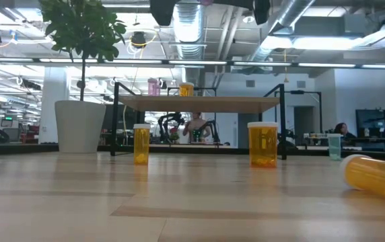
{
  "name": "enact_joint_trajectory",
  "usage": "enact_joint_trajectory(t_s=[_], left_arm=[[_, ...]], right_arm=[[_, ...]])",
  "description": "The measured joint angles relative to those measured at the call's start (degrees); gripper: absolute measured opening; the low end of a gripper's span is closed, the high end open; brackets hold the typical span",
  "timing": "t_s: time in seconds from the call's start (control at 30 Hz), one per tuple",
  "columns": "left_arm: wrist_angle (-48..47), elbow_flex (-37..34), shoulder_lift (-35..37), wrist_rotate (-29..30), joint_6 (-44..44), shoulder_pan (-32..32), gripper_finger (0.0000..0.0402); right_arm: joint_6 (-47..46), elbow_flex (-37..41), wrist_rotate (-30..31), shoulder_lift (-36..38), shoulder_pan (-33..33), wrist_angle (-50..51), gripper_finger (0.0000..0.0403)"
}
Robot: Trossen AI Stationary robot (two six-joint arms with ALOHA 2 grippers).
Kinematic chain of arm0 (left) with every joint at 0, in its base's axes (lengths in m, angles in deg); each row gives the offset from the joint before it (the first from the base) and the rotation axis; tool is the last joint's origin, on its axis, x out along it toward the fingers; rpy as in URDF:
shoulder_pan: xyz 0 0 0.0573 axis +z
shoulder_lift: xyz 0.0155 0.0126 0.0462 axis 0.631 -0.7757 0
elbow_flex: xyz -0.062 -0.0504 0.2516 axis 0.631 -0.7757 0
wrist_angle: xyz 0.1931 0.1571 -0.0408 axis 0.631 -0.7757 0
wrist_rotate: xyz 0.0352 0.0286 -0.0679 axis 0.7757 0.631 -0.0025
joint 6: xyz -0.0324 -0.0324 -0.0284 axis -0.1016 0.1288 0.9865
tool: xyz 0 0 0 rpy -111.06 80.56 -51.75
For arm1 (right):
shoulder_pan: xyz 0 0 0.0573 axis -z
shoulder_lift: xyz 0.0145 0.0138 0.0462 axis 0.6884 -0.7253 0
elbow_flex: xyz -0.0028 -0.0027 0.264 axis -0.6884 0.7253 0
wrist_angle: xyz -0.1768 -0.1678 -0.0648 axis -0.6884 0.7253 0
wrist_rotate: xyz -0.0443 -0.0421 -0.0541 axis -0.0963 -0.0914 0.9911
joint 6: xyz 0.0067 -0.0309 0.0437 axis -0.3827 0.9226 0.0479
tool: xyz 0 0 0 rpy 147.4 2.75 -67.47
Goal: Pick and place medicine bottles onto shelf by color
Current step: Put the pink pill bottle on the shelf aligned with the other pink bottle
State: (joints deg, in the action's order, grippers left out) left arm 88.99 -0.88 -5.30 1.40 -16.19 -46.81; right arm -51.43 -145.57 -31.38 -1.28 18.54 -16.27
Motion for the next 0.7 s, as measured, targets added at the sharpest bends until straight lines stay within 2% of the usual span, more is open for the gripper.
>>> enact_joint_trajectory(t_s=[0.33,0.7], left_arm=[[1.62,-0.06,-1.18,2.4,-0.34,-0.14,0.0227],[1.75,-0.06,-1.18,1.35,-1.57,-0.3,0.0121]], right_arm=[[-0.44,0.0,0.0,0.0,0.0,0.49,0.0123],[-0.42,0.0,0.07,0.0,0.07,0.51,0.0123]])
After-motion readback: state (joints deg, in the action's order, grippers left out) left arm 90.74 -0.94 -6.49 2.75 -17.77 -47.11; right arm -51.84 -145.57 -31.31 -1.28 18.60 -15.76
